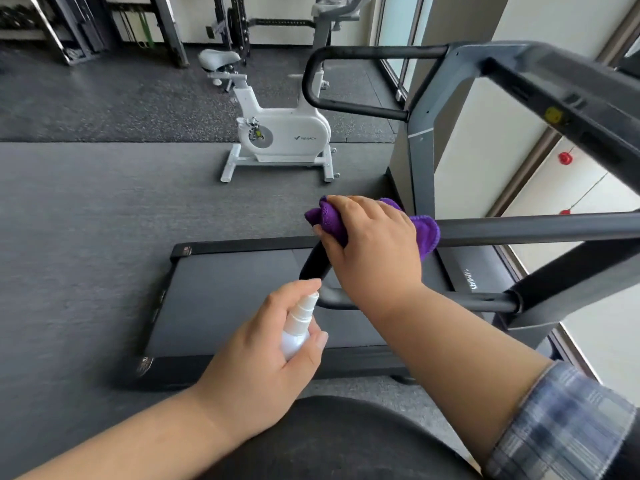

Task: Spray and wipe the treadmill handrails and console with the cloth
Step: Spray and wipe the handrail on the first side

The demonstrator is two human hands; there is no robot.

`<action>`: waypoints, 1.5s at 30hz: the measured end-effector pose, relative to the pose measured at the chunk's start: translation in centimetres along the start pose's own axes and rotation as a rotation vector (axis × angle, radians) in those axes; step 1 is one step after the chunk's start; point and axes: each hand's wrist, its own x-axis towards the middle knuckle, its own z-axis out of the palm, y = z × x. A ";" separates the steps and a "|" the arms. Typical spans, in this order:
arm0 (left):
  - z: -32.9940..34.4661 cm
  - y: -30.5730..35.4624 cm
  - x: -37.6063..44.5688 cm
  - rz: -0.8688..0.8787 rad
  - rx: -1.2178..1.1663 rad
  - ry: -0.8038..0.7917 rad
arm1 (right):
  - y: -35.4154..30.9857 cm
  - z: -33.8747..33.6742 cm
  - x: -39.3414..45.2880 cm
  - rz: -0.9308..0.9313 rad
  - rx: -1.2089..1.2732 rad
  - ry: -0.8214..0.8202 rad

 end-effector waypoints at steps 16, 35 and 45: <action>-3.3 -4.5 -1.3 0.176 -0.086 -0.178 | -4.5 4.8 -10.0 0.018 0.345 -0.268; 7.0 0.7 4.1 -0.053 0.078 -0.450 | 5.0 -2.9 -13.4 1.404 2.071 -0.259; 16.4 6.8 8.7 -0.085 0.161 -0.452 | 14.5 -6.1 -12.6 1.357 2.012 -0.455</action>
